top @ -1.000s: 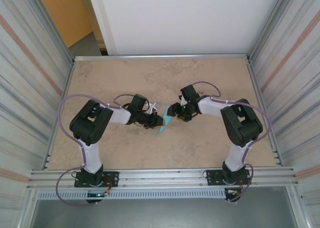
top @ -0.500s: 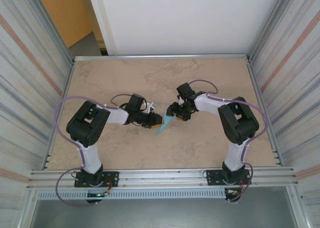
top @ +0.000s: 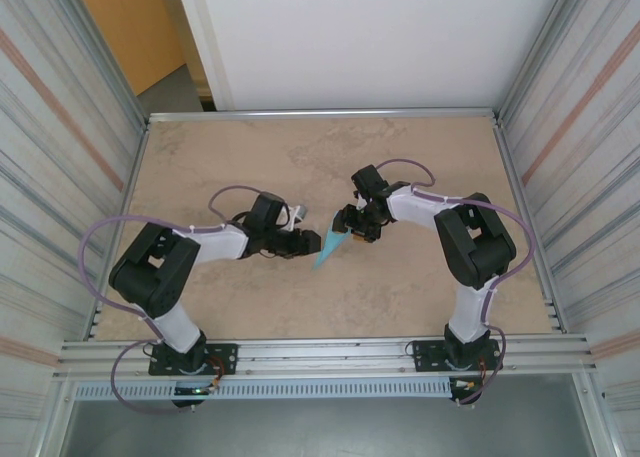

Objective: Fold a paper plane with a square sheet of paper (pick it up from the middle)
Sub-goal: Fold the wing for the fifth time at the center of the table.

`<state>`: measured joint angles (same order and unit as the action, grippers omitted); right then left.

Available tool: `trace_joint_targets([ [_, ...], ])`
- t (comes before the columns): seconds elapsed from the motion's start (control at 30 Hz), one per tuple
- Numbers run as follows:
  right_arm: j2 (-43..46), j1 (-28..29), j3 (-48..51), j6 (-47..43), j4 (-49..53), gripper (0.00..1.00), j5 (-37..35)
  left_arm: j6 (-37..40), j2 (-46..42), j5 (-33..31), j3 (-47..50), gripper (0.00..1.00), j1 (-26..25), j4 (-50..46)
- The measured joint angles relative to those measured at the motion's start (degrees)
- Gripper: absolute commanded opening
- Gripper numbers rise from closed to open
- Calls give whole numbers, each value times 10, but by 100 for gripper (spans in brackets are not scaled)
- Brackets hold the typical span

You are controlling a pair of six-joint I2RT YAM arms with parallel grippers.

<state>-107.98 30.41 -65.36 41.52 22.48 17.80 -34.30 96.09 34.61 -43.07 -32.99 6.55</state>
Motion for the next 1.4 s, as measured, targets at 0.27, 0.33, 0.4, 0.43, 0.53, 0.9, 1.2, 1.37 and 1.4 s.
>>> trace_joint_targets([
  [0.27, -4, 0, -4, 2, 5, 59, 0, 31, 3, -45, -28, 55, -38, -51],
  [0.33, -4, 0, -4, 2, 5, 59, 0, 33, 9, -50, -34, 54, -38, -53],
  [0.4, -4, 0, -4, 3, 5, 59, 0, 37, 19, -54, -38, 54, -38, -55],
  [0.43, -4, 0, -4, 3, 5, 59, 0, 39, 24, -57, -40, 54, -38, -58],
  [0.53, -4, 0, -4, 4, 5, 60, 1, 45, 31, -58, -50, 52, -40, -66],
  [0.9, -7, -1, -7, 4, 8, 60, 2, 60, 43, -77, -70, 43, -46, -96],
  [1.2, -10, -1, -10, 4, 12, 59, 2, 66, 49, -101, -76, 27, -46, -112],
  [1.37, -11, -2, -11, 4, 15, 56, 2, 64, 53, -105, -83, 24, -46, -123],
  [1.4, -11, -2, -11, 4, 15, 56, 1, 64, 53, -106, -83, 24, -46, -124],
])
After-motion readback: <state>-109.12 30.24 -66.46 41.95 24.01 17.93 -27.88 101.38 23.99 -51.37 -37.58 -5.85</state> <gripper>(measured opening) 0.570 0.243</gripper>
